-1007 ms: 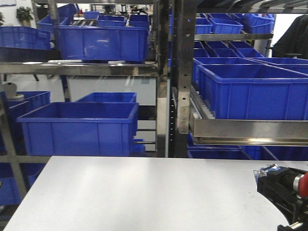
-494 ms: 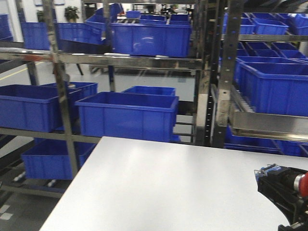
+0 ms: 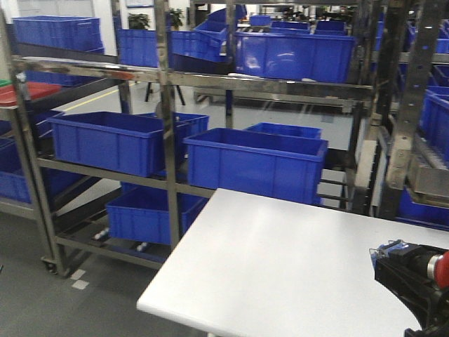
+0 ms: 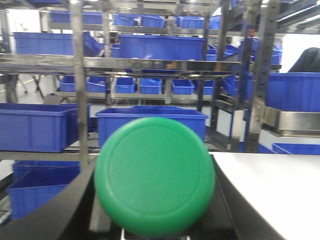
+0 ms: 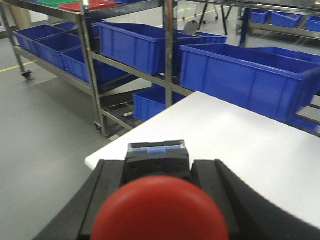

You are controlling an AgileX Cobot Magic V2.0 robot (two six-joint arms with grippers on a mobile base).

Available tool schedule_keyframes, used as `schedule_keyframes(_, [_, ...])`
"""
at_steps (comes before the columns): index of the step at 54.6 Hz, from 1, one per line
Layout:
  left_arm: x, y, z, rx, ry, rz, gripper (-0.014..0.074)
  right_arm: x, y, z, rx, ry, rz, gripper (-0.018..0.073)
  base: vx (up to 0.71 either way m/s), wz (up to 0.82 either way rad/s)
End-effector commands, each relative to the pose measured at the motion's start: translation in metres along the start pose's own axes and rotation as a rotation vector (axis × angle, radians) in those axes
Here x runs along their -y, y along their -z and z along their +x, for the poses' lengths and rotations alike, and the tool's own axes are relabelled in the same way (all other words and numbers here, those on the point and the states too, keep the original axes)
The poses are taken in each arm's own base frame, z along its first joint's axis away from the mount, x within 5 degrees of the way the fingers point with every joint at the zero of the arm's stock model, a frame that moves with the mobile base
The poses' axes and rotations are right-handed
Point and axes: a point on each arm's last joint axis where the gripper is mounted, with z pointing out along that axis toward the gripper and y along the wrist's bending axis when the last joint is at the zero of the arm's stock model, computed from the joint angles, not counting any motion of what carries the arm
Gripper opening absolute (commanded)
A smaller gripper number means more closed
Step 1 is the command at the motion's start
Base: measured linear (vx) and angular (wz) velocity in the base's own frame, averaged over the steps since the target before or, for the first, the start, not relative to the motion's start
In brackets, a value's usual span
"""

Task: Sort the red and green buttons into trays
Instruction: 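Drive the base holding both buttons to the green and red trays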

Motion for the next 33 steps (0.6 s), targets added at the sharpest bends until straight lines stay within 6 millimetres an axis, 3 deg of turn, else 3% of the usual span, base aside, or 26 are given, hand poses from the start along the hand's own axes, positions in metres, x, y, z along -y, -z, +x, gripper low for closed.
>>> schedule_keyframes(1, [0.0037, 0.0008, -0.0111, 0.042, 0.024, 0.030, 0.0021, 0.0008, 0.0063, -0.0192, 0.129, 0.008, 0.015, -0.0009, -0.07, 0.31])
schedule_keyframes(33, [0.0037, 0.0008, -0.0111, 0.042, 0.024, 0.030, 0.0021, 0.0008, 0.0063, -0.0192, 0.129, 0.008, 0.015, -0.0009, -0.02, 0.43])
